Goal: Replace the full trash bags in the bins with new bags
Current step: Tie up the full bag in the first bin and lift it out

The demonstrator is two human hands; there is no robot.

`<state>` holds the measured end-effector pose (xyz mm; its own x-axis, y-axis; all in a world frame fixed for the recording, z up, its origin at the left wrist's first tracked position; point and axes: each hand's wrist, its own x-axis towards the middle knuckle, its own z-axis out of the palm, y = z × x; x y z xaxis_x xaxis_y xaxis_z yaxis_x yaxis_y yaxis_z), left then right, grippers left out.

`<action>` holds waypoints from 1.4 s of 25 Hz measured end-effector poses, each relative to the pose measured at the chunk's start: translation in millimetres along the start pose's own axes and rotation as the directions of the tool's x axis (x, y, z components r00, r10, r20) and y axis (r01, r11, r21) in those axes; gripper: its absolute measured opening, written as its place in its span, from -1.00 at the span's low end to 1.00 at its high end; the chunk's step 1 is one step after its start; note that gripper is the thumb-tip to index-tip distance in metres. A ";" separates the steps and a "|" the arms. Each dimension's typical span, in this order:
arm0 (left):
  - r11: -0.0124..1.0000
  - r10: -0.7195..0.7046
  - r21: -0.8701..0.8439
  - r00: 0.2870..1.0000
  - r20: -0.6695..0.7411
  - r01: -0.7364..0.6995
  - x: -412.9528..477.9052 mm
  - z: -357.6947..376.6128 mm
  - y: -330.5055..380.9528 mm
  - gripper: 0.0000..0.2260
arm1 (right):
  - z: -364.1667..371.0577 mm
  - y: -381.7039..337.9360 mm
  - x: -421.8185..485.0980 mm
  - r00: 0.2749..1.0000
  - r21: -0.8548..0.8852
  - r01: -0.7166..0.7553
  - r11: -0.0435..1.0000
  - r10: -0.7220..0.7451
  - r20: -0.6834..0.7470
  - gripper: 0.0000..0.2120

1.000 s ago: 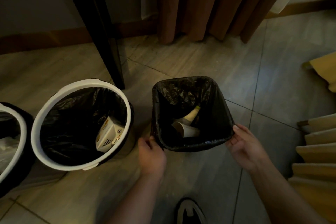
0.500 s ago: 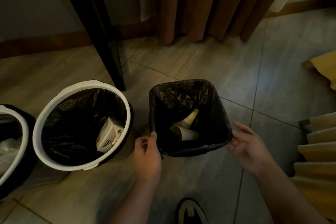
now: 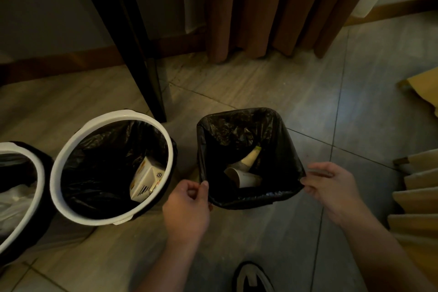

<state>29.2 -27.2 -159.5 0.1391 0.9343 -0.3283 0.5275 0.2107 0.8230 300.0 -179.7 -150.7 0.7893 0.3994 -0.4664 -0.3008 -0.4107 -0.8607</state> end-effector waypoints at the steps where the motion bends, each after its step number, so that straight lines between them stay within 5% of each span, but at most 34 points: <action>1: 0.994 0.064 0.094 0.998 -0.025 -0.062 -1.9 -0.8 4.4 -0.79 | 5.1 -4.1 -2.8 0.997 -0.102 0.060 0.993 -0.064 -0.032 -0.67; 3: 0.943 0.200 0.278 0.979 -0.037 -0.183 -4.8 -1.6 14.4 -0.78 | 15.3 -12.7 -9.5 0.968 -0.423 0.206 0.883 -0.246 -0.042 -0.69; 5: 0.893 0.250 0.387 0.968 -0.003 -0.229 -5.9 -2.3 23.4 -0.79 | 25.3 -17.4 -16.9 0.916 -0.710 0.316 0.630 -0.399 0.054 -0.70; 7: 0.857 0.263 0.451 0.964 0.033 -0.249 -5.3 -3.0 29.8 -0.83 | 33.2 -18.9 -20.5 0.902 -0.756 0.338 0.561 -0.422 0.089 -0.63; 11: 0.686 0.373 0.613 0.913 0.167 -0.393 -3.3 -3.6 38.5 -0.88 | 34.6 -22.3 -15.9 0.949 -0.571 0.254 0.780 -0.315 -0.007 -0.46; 13: 0.739 0.352 0.565 0.925 0.143 -0.369 -0.5 -4.0 41.9 -0.84 | 35.7 -25.6 -15.7 0.969 -0.509 0.197 0.838 -0.244 -0.028 -0.49; 16: 0.893 0.198 0.390 0.975 0.103 -0.223 4.4 -4.0 45.7 -0.82 | 43.1 -38.7 -12.3 0.999 -0.163 0.043 0.986 -0.047 -0.017 -0.56; 20: 0.998 0.052 0.043 0.996 0.067 -0.055 14.7 -8.3 49.4 -0.85 | 35.4 -57.7 -1.7 0.999 -0.171 0.033 0.985 -0.029 0.024 -0.56; 22: 0.991 0.112 0.067 0.991 0.076 -0.117 24.7 -8.9 57.6 -0.82 | 32.4 -69.6 9.5 0.999 -0.365 0.030 0.931 -0.020 0.032 -0.43; 24: 0.950 0.155 0.245 0.973 0.173 -0.195 40.7 -3.2 71.1 -0.55 | 40.3 -85.4 32.7 0.999 -0.415 -0.019 0.909 0.036 0.033 -0.36; 27: 0.944 0.012 0.313 0.958 0.287 -0.106 72.4 14.7 94.7 -0.35 | 63.0 -102.7 67.0 0.977 -0.281 -0.152 0.948 0.187 0.103 -0.57; 31: 0.960 -0.276 0.041 0.926 0.257 0.275 117.8 22.1 103.6 -0.49 | 76.0 -104.2 93.4 0.988 -0.046 -0.147 0.988 0.149 0.037 -0.83; 35: 0.970 -0.237 -0.008 0.959 0.153 0.242 132.4 25.0 93.7 -0.67 | 75.2 -104.8 108.4 0.996 0.049 -0.090 0.995 0.091 -0.016 -0.80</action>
<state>118.0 109.0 -137.4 0.1367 0.8021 -0.5814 0.5383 0.4325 0.7233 376.8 -31.7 -126.4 0.7668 0.3475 -0.5396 -0.3967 -0.4044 -0.8241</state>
